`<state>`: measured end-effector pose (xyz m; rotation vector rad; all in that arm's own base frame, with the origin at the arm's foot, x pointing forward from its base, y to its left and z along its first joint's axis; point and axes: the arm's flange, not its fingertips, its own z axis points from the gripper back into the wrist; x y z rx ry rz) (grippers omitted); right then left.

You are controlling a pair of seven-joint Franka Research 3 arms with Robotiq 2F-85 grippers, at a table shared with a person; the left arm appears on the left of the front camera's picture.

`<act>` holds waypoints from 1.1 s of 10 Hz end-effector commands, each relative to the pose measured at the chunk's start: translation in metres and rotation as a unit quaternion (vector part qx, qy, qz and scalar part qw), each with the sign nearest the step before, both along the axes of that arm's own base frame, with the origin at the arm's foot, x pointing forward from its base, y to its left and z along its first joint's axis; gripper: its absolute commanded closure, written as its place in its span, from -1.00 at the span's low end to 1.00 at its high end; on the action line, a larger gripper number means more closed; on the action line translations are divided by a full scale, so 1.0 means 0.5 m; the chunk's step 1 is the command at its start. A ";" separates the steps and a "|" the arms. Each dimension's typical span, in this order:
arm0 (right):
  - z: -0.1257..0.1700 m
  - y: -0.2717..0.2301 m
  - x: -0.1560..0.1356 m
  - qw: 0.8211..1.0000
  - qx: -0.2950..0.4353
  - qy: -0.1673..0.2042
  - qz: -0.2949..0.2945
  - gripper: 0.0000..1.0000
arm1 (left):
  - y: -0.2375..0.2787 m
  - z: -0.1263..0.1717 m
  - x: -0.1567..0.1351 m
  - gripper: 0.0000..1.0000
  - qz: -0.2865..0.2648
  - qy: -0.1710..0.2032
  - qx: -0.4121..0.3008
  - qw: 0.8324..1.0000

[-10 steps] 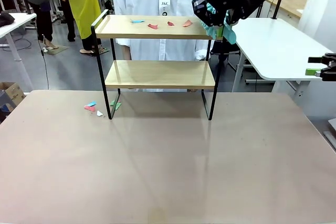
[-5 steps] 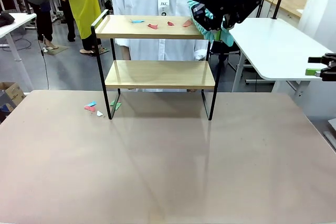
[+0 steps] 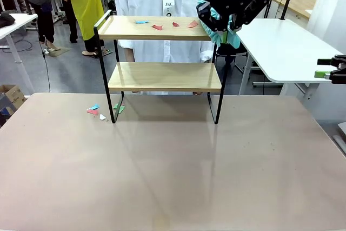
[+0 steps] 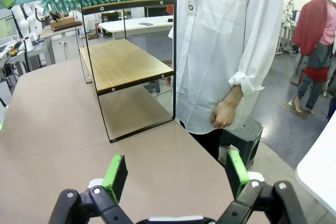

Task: Clean the shelf.
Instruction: Clean the specific section of the Shelf indicated by the human with the Duster.

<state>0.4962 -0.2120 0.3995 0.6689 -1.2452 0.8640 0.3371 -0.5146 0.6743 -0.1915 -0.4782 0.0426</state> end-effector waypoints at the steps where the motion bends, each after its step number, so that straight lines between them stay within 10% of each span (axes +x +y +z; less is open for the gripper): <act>1: 0.005 0.003 -0.002 1.000 0.000 -0.002 0.000 -1.00 | 0.013 0.006 0.003 0.74 -0.001 0.007 0.010 1.000; 11: 0.005 0.003 -0.002 1.000 0.000 -0.002 0.000 -1.00 | 0.259 0.024 0.063 0.74 0.014 0.124 0.128 0.984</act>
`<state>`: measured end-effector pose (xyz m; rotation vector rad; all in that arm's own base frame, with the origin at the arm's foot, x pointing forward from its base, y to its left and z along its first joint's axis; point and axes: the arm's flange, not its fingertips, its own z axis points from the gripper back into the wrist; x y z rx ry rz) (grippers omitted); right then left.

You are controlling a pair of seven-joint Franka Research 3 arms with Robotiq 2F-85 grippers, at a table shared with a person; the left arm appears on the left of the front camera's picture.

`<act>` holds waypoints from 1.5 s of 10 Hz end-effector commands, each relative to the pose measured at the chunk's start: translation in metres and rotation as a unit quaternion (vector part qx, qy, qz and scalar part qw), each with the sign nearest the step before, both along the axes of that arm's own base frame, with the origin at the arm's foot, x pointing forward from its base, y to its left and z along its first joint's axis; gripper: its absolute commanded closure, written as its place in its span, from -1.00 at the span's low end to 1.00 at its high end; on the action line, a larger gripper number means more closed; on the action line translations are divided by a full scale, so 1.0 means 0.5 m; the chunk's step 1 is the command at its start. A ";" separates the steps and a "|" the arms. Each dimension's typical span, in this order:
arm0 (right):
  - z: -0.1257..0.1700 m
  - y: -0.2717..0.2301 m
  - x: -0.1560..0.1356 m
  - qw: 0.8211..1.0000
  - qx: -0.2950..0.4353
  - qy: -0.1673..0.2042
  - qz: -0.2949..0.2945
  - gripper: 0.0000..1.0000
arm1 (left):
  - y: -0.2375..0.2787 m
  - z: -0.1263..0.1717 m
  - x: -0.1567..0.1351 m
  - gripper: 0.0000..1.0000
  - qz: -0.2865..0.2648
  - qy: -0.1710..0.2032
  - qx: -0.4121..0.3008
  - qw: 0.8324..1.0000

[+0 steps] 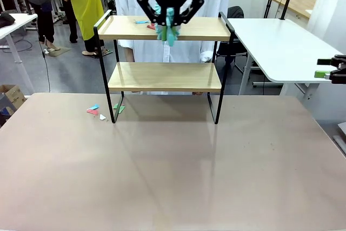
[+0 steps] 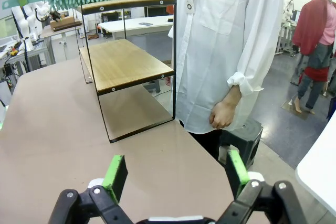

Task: Clean the shelf.
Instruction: Clean the specific section of the Shelf indicated by the human with the Duster.

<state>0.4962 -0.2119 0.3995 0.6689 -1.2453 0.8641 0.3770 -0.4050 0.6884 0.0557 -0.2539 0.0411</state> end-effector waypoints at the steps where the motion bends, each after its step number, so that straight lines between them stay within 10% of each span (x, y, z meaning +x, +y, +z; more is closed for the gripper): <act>1: 0.005 0.003 -0.002 1.000 0.000 -0.002 0.000 -1.00 | 0.067 -0.007 -0.017 0.74 0.008 0.014 0.029 0.999; 4: 0.005 0.003 -0.002 1.000 0.000 -0.002 0.000 -1.00 | 0.166 -0.018 -0.031 0.74 0.041 0.020 0.092 0.995; 8: 0.005 0.003 -0.002 1.000 0.000 -0.002 0.000 -1.00 | 0.202 -0.022 -0.107 0.74 0.068 -0.064 0.252 0.963; 11: 0.005 0.003 -0.002 1.000 0.000 -0.002 0.000 -1.00 | 0.169 0.038 -0.161 0.74 -0.019 -0.128 0.128 0.983; 12: 0.005 0.003 -0.002 1.000 0.000 -0.002 0.000 -1.00 | 0.163 0.005 -0.138 0.74 0.046 -0.084 0.223 0.970; 15: 0.005 0.003 -0.002 1.000 0.000 -0.002 0.000 -1.00 | 0.150 0.025 -0.156 0.74 0.032 -0.103 0.198 0.974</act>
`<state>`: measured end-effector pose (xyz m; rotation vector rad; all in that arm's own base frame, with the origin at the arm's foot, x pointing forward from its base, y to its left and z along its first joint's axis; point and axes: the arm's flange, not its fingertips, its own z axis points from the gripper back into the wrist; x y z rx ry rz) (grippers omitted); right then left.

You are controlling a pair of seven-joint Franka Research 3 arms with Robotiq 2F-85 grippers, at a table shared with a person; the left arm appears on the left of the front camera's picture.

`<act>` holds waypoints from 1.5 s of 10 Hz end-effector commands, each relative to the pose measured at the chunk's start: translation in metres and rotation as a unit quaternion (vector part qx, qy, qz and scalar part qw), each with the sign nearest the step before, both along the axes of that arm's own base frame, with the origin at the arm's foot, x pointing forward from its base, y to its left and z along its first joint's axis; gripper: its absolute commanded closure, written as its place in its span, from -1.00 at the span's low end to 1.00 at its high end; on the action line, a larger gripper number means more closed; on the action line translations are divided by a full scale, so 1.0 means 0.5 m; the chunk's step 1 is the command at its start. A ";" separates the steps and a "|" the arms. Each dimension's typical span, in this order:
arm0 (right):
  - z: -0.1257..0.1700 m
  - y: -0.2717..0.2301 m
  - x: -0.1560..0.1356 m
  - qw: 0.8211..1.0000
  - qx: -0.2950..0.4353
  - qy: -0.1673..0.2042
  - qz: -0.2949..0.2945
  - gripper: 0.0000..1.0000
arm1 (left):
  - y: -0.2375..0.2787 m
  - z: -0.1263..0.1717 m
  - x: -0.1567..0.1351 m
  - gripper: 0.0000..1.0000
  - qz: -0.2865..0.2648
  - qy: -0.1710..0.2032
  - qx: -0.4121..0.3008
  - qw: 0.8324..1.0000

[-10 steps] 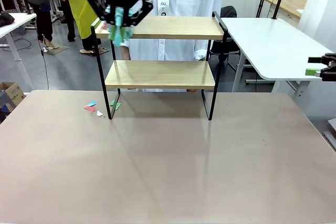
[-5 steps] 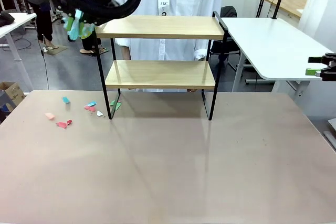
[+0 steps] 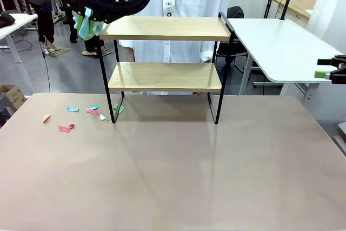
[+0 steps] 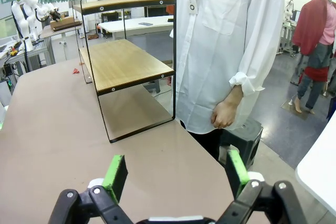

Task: Clean the shelf.
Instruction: Clean the specific section of the Shelf indicated by the human with the Duster.

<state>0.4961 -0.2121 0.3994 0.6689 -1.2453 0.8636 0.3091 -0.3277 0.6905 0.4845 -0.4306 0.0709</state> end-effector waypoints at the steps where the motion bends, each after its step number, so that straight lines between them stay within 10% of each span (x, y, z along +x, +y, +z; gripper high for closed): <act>1: 0.005 0.004 -0.002 1.000 0.000 -0.002 0.000 -1.00 | -0.012 0.036 -0.035 0.74 -0.098 -0.046 -0.065 0.992; 4: 0.005 0.004 -0.002 1.000 0.000 -0.002 0.000 -1.00 | 0.127 0.075 -0.108 0.74 -0.227 -0.088 -0.066 0.968; 8: 0.005 0.004 -0.002 1.000 0.000 -0.002 0.000 -1.00 | 0.255 0.065 -0.178 0.74 -0.464 -0.009 -0.181 0.867; 10: 0.005 0.004 -0.002 1.000 0.000 -0.002 0.000 -1.00 | 0.249 0.062 -0.211 0.74 -0.516 0.003 -0.101 0.850; 15: 0.005 0.004 -0.002 1.000 0.000 -0.002 0.000 -1.00 | 0.230 -0.031 -0.212 0.74 -0.579 0.209 0.039 0.787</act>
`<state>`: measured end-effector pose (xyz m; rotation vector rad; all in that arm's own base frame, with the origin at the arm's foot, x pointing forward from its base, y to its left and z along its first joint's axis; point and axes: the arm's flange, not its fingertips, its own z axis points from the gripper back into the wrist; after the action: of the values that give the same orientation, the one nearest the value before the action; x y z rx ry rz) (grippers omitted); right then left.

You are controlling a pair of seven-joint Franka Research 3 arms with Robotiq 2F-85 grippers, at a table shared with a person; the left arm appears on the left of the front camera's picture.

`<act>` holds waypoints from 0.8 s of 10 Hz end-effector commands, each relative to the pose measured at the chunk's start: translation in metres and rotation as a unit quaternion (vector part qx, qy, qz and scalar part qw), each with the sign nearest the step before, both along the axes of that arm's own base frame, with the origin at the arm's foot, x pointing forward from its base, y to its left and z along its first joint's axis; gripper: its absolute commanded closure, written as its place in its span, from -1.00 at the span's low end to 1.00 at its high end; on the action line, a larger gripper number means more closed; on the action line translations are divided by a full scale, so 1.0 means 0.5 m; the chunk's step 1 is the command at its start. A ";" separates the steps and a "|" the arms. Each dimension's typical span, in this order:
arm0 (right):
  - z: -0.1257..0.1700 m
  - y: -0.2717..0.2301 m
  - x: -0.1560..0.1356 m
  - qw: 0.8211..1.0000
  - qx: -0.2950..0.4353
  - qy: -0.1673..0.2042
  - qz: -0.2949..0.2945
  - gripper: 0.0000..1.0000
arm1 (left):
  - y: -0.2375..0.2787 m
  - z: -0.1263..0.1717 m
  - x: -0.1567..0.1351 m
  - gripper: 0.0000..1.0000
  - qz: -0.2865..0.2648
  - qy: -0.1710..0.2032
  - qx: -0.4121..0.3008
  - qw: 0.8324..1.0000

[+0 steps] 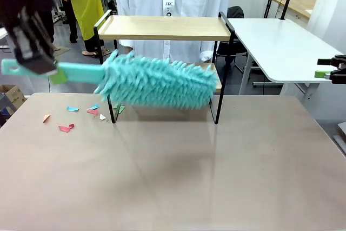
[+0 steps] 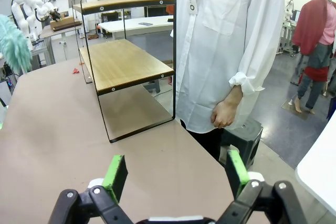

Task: Clean the shelf.
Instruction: Clean the specific section of the Shelf indicated by the human with the Duster.

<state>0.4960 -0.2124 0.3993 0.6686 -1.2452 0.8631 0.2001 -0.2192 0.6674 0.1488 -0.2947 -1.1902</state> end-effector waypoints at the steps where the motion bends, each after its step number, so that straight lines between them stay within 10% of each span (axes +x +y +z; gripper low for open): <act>1: 0.005 0.004 -0.001 1.000 0.000 -0.002 0.000 -1.00 | 0.024 -0.014 0.014 0.74 -0.045 0.013 0.116 0.992; 4: 0.005 0.004 -0.001 1.000 0.000 -0.002 0.000 -1.00 | 0.028 -0.132 0.065 0.74 -0.080 0.100 0.135 0.983; 8: 0.005 0.004 -0.001 1.000 0.000 -0.002 0.000 -1.00 | 0.022 -0.145 0.066 0.74 -0.061 0.102 0.137 0.983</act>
<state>0.4960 -0.2123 0.3993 0.6687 -1.2452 0.8633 0.2446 -0.2127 0.5822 0.2409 0.0458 -1.3342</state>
